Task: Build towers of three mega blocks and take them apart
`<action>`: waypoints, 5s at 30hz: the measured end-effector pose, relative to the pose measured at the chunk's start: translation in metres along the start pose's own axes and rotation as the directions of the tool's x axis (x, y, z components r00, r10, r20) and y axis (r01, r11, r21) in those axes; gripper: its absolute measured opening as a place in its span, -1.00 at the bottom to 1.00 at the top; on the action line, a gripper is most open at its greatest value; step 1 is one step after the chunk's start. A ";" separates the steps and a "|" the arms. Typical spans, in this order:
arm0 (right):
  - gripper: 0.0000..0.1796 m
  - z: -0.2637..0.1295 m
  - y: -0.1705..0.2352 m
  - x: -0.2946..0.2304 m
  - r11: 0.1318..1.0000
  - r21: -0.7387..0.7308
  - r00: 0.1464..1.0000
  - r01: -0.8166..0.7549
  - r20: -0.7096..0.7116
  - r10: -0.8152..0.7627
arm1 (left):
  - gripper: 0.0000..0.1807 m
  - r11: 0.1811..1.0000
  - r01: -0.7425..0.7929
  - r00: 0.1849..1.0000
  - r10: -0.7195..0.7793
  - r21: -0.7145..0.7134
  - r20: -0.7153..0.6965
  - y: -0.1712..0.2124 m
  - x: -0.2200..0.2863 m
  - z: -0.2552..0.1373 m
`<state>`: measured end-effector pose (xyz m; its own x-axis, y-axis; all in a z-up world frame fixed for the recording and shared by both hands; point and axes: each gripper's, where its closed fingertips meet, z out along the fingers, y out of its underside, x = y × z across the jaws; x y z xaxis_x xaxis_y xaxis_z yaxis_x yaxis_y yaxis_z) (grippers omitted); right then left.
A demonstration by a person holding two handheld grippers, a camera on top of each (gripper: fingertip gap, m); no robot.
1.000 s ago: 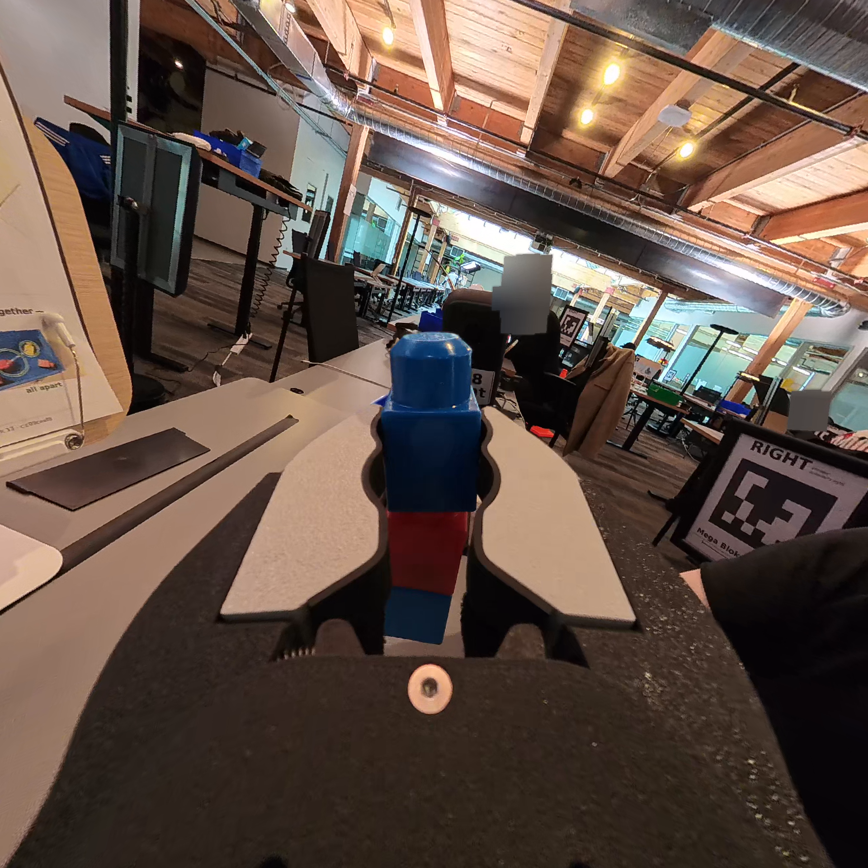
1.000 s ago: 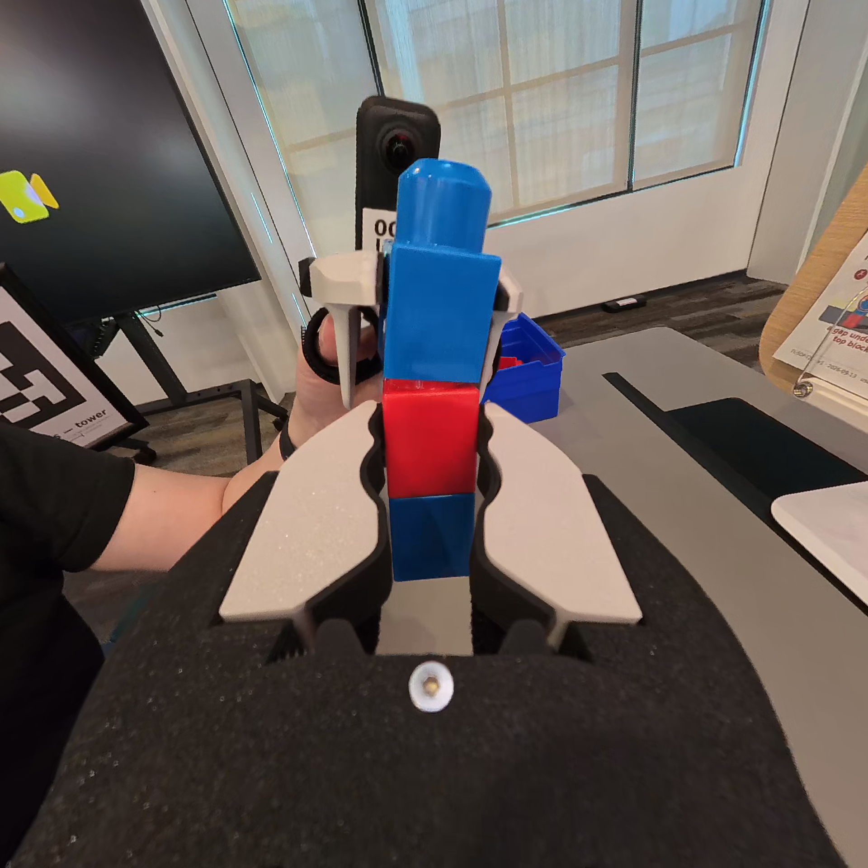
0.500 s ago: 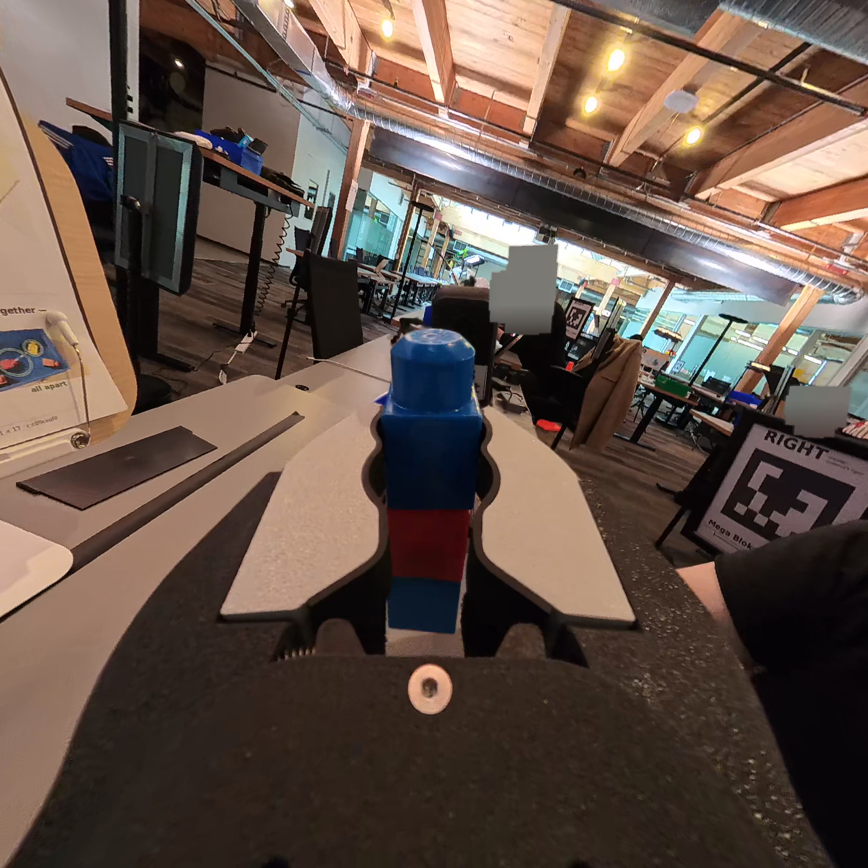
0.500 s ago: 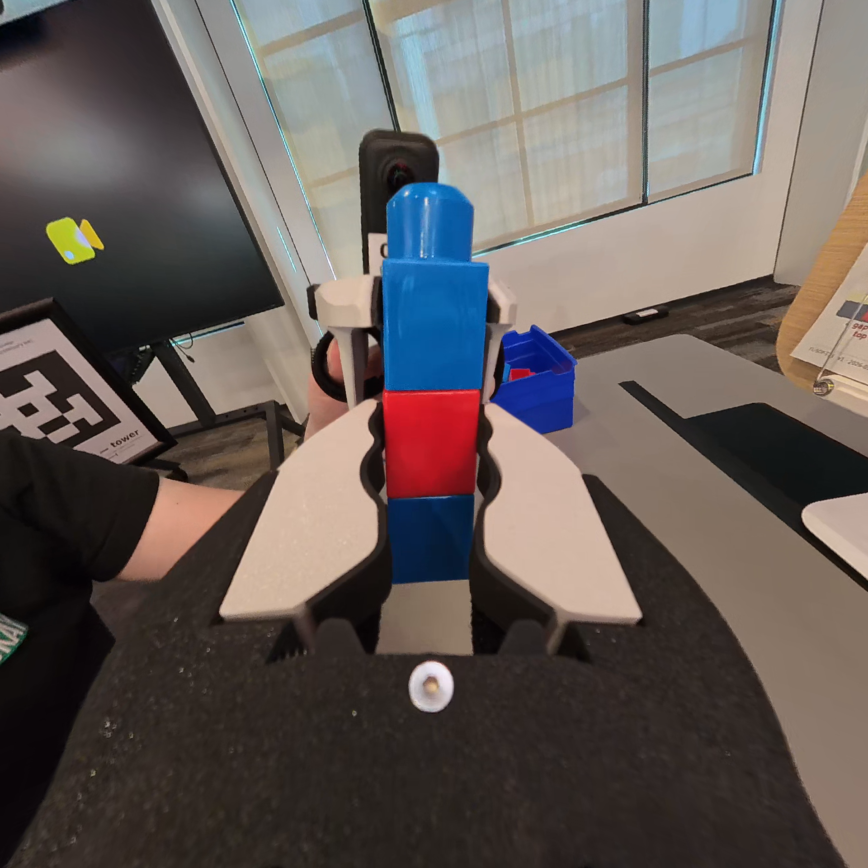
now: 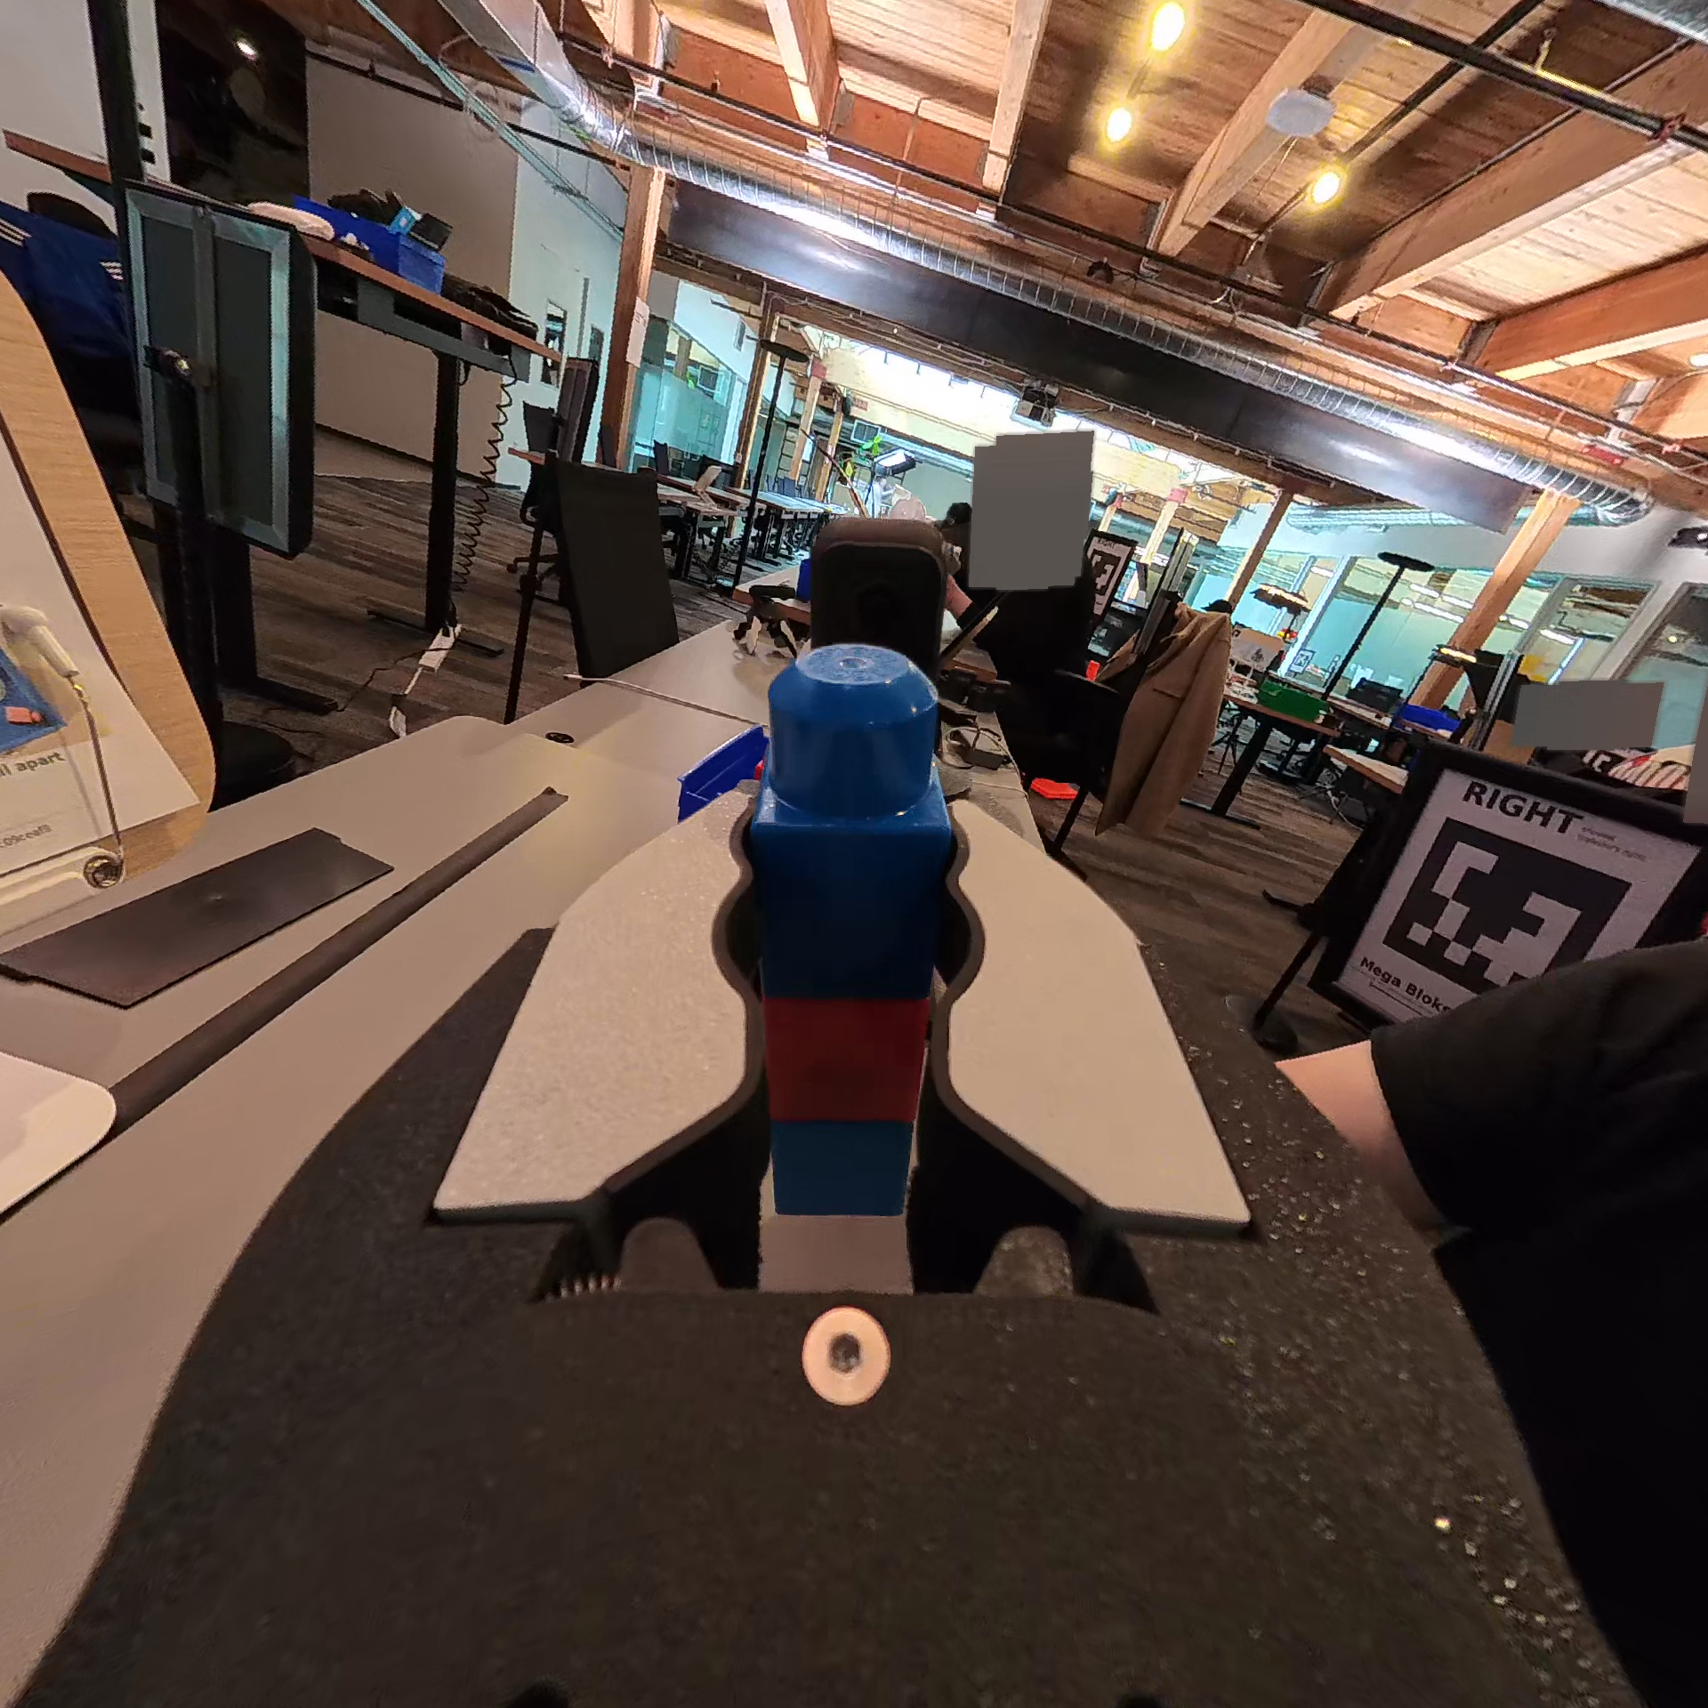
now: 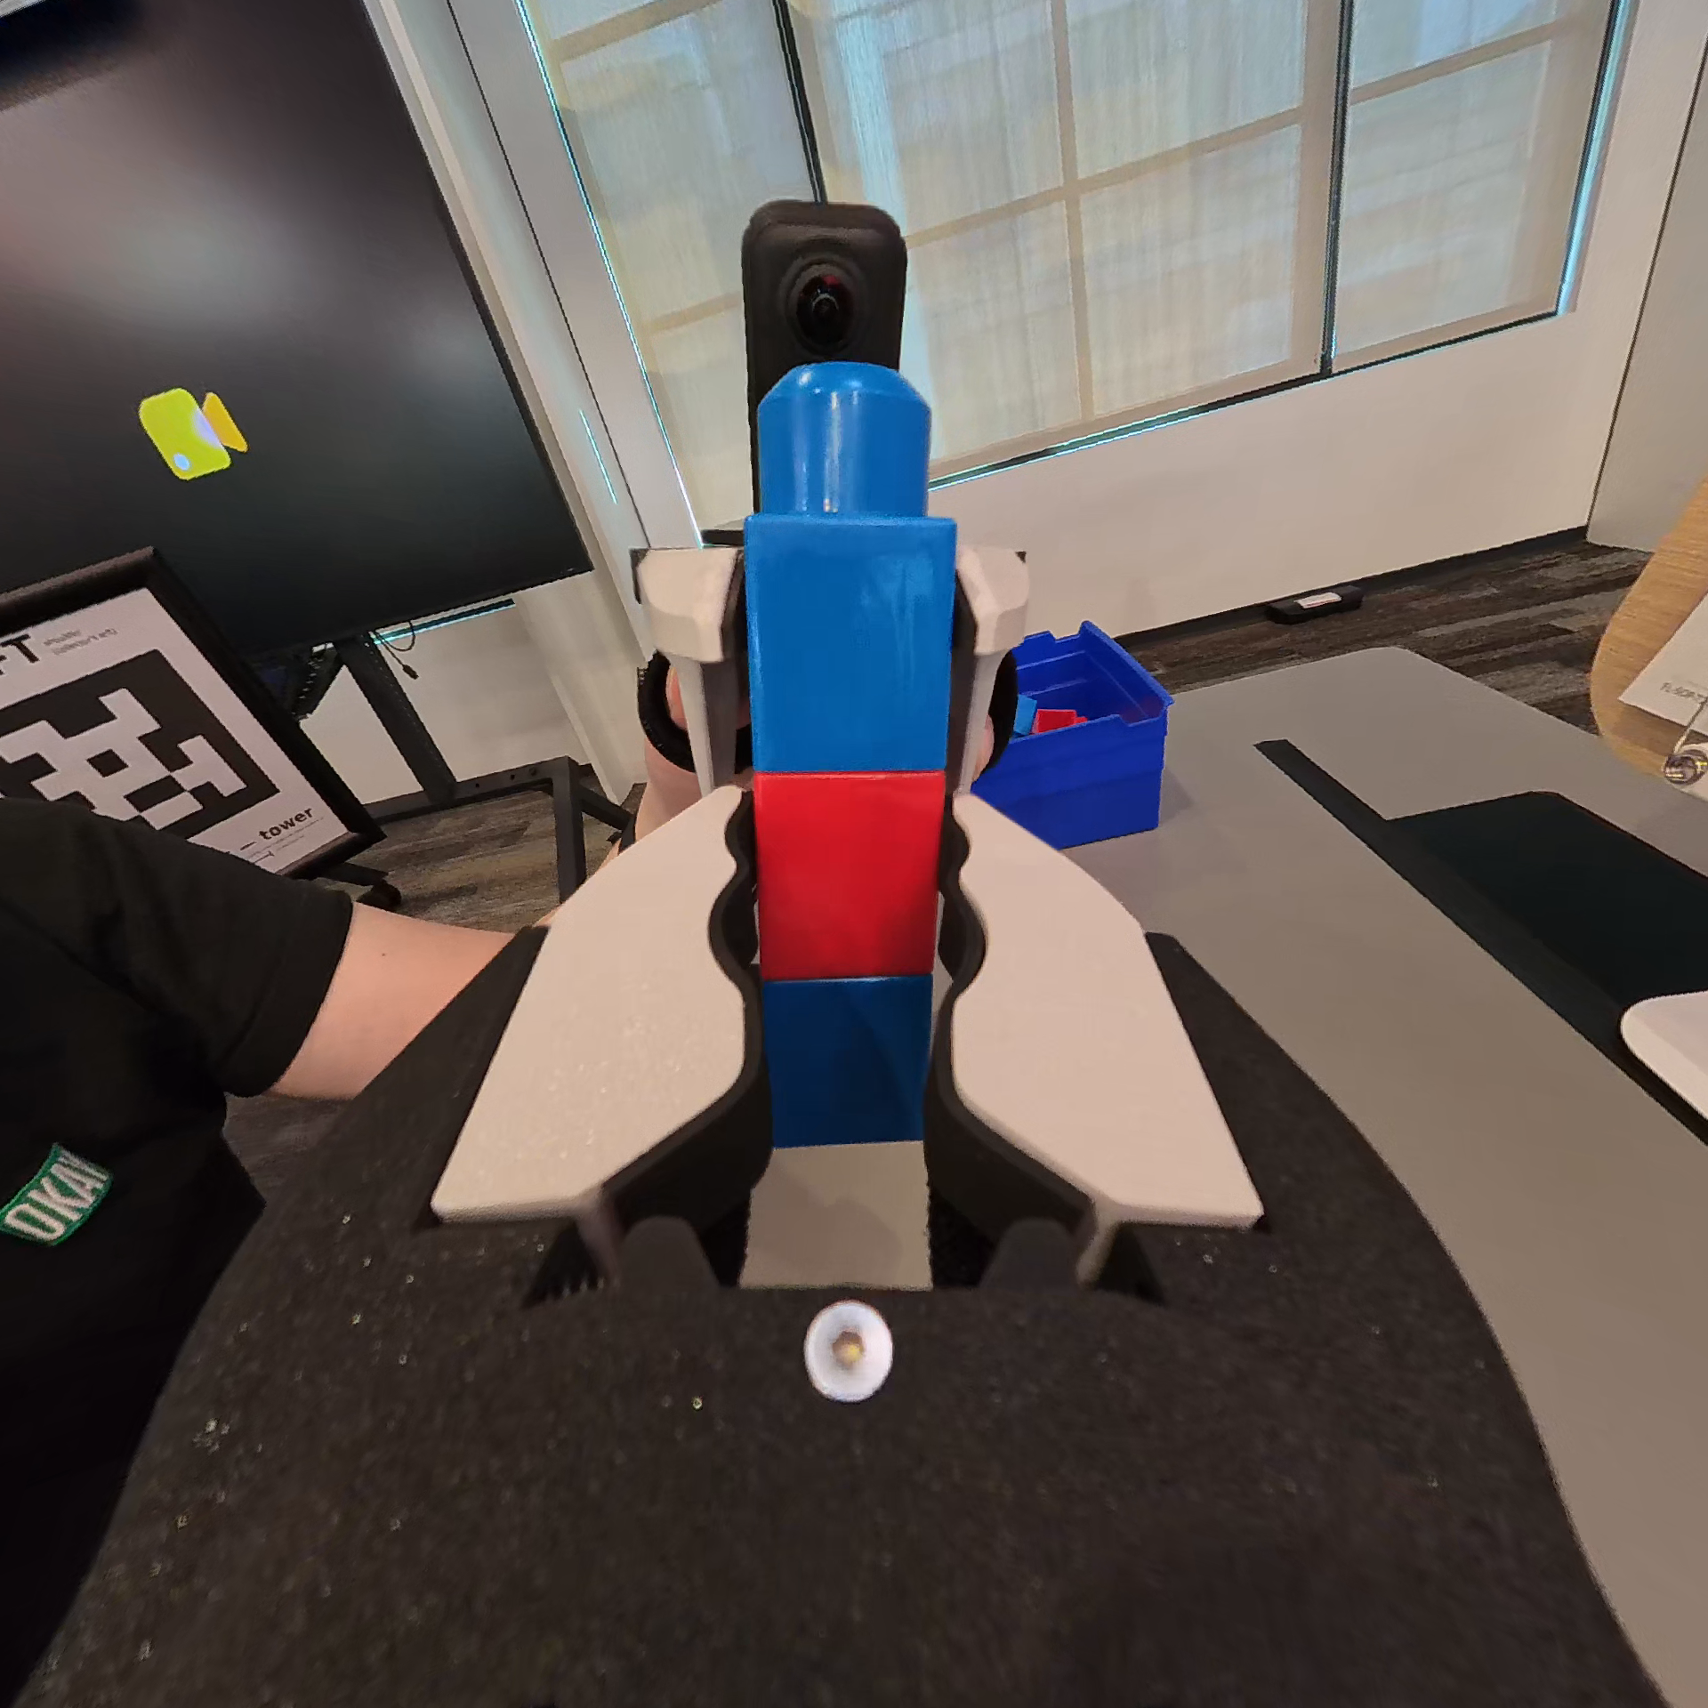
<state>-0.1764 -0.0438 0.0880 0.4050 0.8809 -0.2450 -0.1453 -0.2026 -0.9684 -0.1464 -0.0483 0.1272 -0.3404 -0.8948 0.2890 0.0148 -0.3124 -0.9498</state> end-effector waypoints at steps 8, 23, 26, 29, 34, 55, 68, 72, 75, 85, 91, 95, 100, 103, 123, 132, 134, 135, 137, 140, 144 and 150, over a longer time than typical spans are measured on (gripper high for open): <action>-0.59 0.002 0.003 0.002 0.999 -0.038 0.999 -0.020 -0.026 0.019 | -0.61 0.999 0.049 0.999 -0.049 -0.018 0.017 0.002 -0.005 -0.002; -0.61 -0.012 0.012 -0.006 0.989 -0.147 1.000 -0.019 0.015 0.021 | -0.61 0.994 0.028 0.999 -0.030 -0.103 -0.015 0.015 0.004 0.006; -0.61 -0.012 0.016 -0.005 0.986 -0.166 1.000 -0.021 0.018 0.024 | -0.61 0.993 0.033 0.999 -0.035 -0.112 -0.012 0.016 0.003 0.006; -0.61 -0.012 0.018 -0.006 0.984 -0.178 1.000 -0.012 0.015 0.015 | -0.61 0.992 0.034 0.999 -0.037 -0.121 -0.016 0.017 0.003 0.006; -0.62 -0.016 0.019 -0.001 0.981 -0.193 1.000 0.010 -0.018 -0.013 | -0.40 0.993 0.052 0.998 -0.054 -0.102 -0.019 0.013 0.006 0.007; -0.62 -0.406 -0.105 -0.018 0.901 -0.070 0.183 0.428 -0.970 -0.162 | -0.41 0.989 -0.054 0.998 0.048 0.137 0.051 -0.052 0.015 -0.057; -0.62 -0.554 0.100 0.073 0.995 0.084 -0.100 -0.048 -0.992 0.079 | -0.40 0.997 -0.056 0.998 0.057 0.055 -0.012 -0.035 0.032 -0.027; -0.61 -0.567 0.119 0.085 0.991 0.083 -0.147 -0.106 -0.987 0.067 | -0.40 0.998 -0.040 0.998 0.043 0.058 -0.056 -0.035 0.040 -0.025; -0.62 -0.569 0.124 0.090 0.993 0.050 -0.168 -0.107 -0.985 0.032 | -0.40 0.998 -0.044 0.997 0.047 0.051 -0.057 -0.034 0.041 -0.024; -0.62 -0.570 0.134 0.106 0.993 0.043 -0.191 -0.114 -0.981 0.020 | -0.42 0.999 -0.033 0.997 0.035 0.030 -0.068 -0.028 0.040 -0.019; -0.62 -0.572 0.134 0.110 0.995 0.029 -0.206 -0.098 -0.978 0.008 | -0.42 0.999 -0.037 0.996 0.038 0.018 -0.078 -0.027 0.043 -0.017; -0.61 -0.569 0.137 0.111 0.994 0.018 -0.190 -0.111 -0.982 -0.003 | -0.43 0.999 -0.026 0.996 0.029 0.030 -0.083 -0.028 0.042 -0.018; -0.61 -0.568 0.141 0.104 0.990 0.022 -0.180 -0.136 -0.984 -0.003 | -0.43 0.999 -0.022 0.996 0.024 0.023 -0.090 -0.026 0.043 -0.016; -0.61 -0.568 0.143 0.100 0.987 0.041 -0.175 -0.153 -0.985 0.014 | -0.43 1.000 -0.022 0.995 0.024 0.017 -0.095 -0.025 0.045 -0.014; -0.26 -0.538 0.014 0.014 0.961 -0.055 -0.175 0.273 -0.985 -0.006 | -0.42 0.999 -0.017 0.996 0.021 0.047 -0.084 -0.034 0.046 -0.023; -0.35 -0.354 -0.120 -0.031 0.916 -0.134 0.158 0.378 -0.966 -0.206 | -0.41 0.999 -0.033 0.999 0.033 0.016 -0.033 -0.027 0.035 -0.020; -0.35 -0.282 -0.125 -0.036 0.909 -0.154 0.324 0.387 -0.900 -0.290 | -0.41 1.000 -0.013 1.000 0.013 -0.003 -0.011 -0.020 0.024 -0.017; -0.37 -0.251 -0.127 -0.038 0.903 -0.151 0.386 0.402 -0.867 -0.316 | -0.41 1.000 0.005 1.000 -0.005 -0.005 -0.005 -0.017 0.018 -0.015; -0.38 -0.195 -0.126 -0.043 0.894 -0.144 0.501 0.424 -0.785 -0.364 | -0.42 0.999 0.037 0.999 -0.037 -0.012 0.003 -0.011 0.009 -0.012; -0.36 -0.126 -0.106 -0.039 0.914 -0.138 0.665 0.381 -0.646 -0.375 | -0.46 0.998 0.023 0.999 -0.021 -0.059 0.038 -0.001 -0.003 -0.010; -0.39 -0.081 -0.055 -0.016 0.916 -0.228 0.730 0.330 -0.553 -0.401 | -0.46 0.997 0.005 0.994 0.003 -0.080 0.109 0.003 -0.017 -0.016; -0.44 -0.081 -0.014 0.029 0.878 -0.431 0.678 0.210 -0.583 -0.448 | -0.50 0.998 -0.046 0.986 0.053 -0.047 0.161 -0.013 -0.015 -0.028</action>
<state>-0.0897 -0.0498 0.0905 0.8658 0.4386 0.2411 0.3462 -0.1771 -0.9213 -0.1683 -0.0221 0.1317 -0.1835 -0.9498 0.2535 -0.0136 -0.2554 -0.9667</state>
